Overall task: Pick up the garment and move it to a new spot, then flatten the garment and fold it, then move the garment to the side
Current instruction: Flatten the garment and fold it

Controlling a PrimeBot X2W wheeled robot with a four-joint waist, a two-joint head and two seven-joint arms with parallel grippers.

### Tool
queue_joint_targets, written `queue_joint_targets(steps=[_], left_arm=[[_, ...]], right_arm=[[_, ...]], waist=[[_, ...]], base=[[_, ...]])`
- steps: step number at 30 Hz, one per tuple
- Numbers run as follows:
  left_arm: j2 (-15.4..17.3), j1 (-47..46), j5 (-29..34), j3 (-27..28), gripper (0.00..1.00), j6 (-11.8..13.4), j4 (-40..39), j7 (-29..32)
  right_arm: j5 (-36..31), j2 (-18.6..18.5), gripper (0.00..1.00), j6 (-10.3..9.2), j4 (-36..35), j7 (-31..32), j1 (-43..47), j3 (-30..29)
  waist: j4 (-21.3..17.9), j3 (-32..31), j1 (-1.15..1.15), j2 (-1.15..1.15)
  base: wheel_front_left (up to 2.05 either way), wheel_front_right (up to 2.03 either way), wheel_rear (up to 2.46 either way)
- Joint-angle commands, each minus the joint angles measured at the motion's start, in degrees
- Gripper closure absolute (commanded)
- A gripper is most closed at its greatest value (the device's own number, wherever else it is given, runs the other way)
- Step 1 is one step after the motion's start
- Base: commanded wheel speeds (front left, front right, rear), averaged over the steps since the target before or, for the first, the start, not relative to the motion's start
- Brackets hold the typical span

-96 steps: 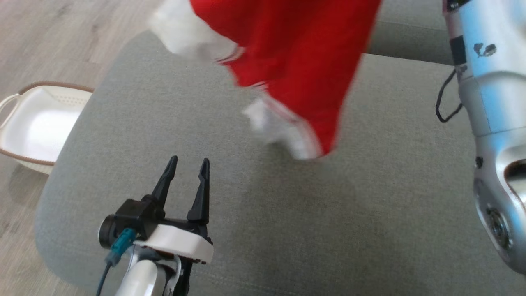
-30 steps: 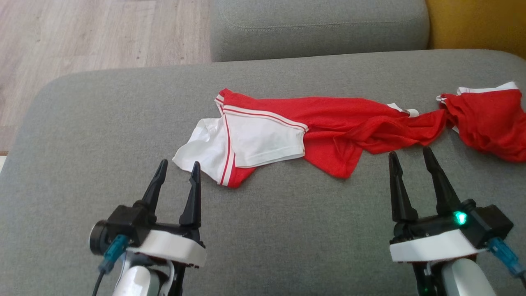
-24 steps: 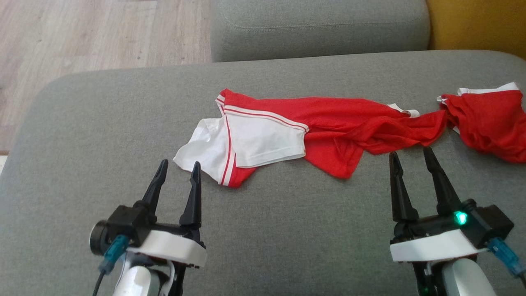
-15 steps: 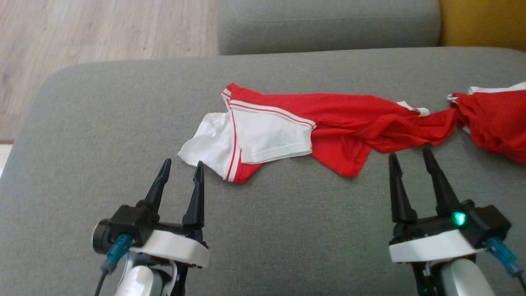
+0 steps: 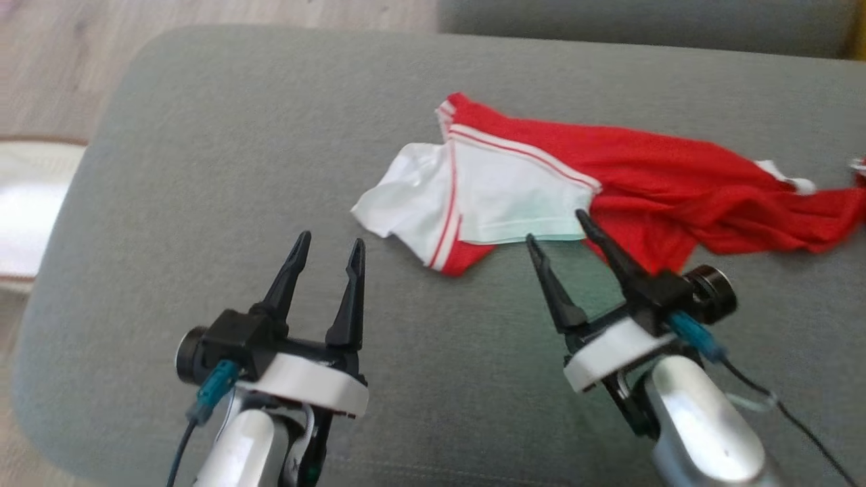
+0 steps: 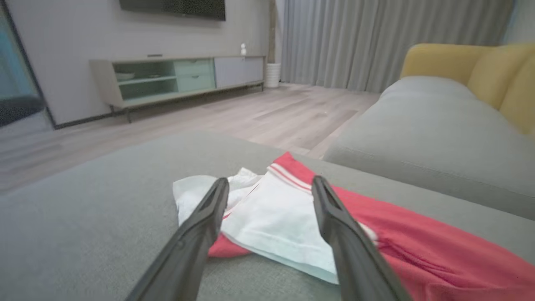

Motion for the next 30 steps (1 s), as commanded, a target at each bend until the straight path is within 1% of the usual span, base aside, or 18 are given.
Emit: queue_joint_targets(steps=[1,4,9,15,18,26,30], left_arm=[[0.06,-2.96,-0.62,1.44,0.00,0.43,-2.13,-0.70],[0.06,-3.64,-1.36,0.42,0.00,0.93,-2.38,-0.70],[0.06,-4.09,-2.30,-1.15,0.00,1.67,-2.43,-0.70],[0.06,-4.74,-3.20,-2.05,0.00,2.24,-2.38,-0.70],[0.06,-5.03,-3.60,-2.33,0.00,2.50,-2.31,-0.70],[0.06,-5.49,-4.11,-3.06,0.00,3.08,-2.48,-0.70],[0.06,-5.49,-4.19,-3.19,0.00,3.23,-2.36,-0.70]], right_arm=[[0.33,-0.40,0.00,-0.04,-0.48,0.68,-2.04,1.60],[1.26,-1.85,0.00,-0.04,5.34,2.44,-6.69,4.91],[3.34,-3.09,0.00,-0.04,14.28,4.51,-12.35,7.89],[6.00,-3.90,0.00,-0.04,21.44,3.65,-16.71,10.83],[7.16,-3.72,0.00,-0.04,25.02,3.00,-18.46,12.29],[7.86,-3.54,0.00,-0.04,30.35,2.11,-21.22,14.04],[8.80,-3.18,0.00,-0.04,31.87,0.84,-22.02,13.48]], waist=[[2.50,1.88,0.00,0.00],[4.53,2.87,0.00,0.00],[7.28,4.04,0.00,0.00],[9.37,5.35,0.00,0.00],[10.08,5.96,0.00,0.00],[10.60,6.92,0.00,0.00],[10.48,6.86,0.00,0.00]], base=[[0.00,0.00,0.00],[0.00,0.00,0.00],[0.00,0.00,0.00],[0.00,0.00,0.00],[0.00,0.00,0.00],[0.00,0.00,0.00],[0.00,0.00,0.00]])
